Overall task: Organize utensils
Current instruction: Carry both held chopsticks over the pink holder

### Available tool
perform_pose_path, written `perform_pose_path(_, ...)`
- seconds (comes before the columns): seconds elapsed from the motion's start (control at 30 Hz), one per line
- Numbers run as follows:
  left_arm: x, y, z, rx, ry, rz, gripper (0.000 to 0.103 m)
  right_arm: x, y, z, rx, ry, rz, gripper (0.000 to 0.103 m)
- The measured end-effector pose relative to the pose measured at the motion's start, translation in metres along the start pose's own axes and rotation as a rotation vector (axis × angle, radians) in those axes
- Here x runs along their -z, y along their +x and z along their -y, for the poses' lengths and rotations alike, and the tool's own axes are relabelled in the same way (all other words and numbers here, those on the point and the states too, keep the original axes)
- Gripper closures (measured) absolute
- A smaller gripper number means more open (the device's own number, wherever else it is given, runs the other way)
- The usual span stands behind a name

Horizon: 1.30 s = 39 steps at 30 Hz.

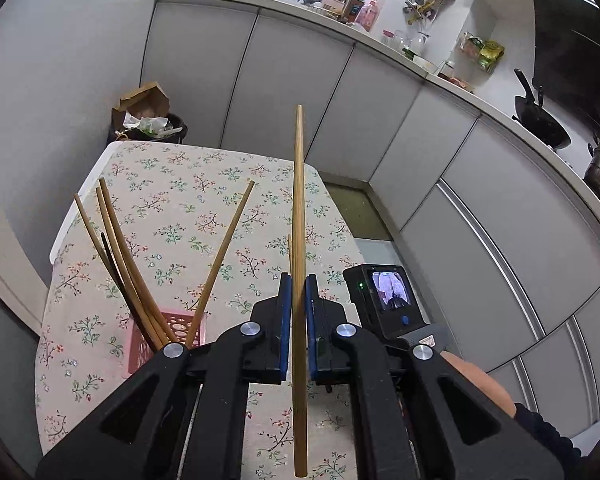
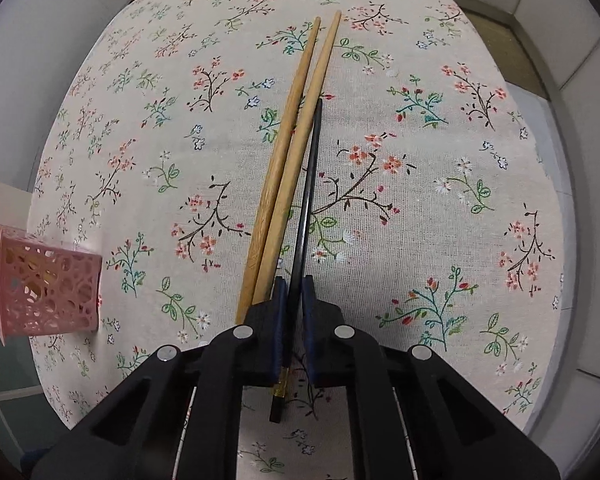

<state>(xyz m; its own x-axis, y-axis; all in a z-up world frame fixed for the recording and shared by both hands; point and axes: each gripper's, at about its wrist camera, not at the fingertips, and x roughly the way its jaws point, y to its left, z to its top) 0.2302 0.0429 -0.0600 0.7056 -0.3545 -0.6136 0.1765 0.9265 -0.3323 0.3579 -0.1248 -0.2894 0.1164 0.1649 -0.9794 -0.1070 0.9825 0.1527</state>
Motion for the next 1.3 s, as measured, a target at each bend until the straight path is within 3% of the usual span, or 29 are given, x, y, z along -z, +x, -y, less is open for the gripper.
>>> perform_pose_path(0.13,0.0,-0.006,-0.004,0.012,0.003,0.024,0.097,-0.003,-0.021,0.01,0.012,0.036,0.059,0.097)
perform_pose_path(0.43,-0.004,-0.017,-0.024,0.004,-0.013,0.08,0.097,0.003,-0.107,0.037,-0.163,0.163,0.378,0.097)
perform_pose_path(0.6,-0.004,-0.02,-0.04,-0.019,-0.037,0.114,0.097,0.011,-0.151,0.017,-0.274,0.125,0.563,0.097)
perform_pose_path(0.73,-0.005,-0.021,-0.055,-0.054,-0.047,0.157,0.097,0.021,-0.173,-0.009,-0.341,0.07,0.663,0.097)
perform_pose_path(0.97,-0.002,-0.013,-0.074,-0.089,-0.058,0.215,0.097,0.043,-0.194,-0.051,-0.418,-0.042,0.775,0.097)
perform_pose_path(1.17,0.006,0.001,-0.081,-0.132,-0.016,0.255,0.097,0.049,-0.191,-0.065,-0.424,-0.088,0.788,0.097)
perform_pose_path(1.3,0.011,0.014,-0.082,-0.191,0.037,0.228,0.097,0.05,-0.189,-0.065,-0.428,-0.09,0.79,0.097)
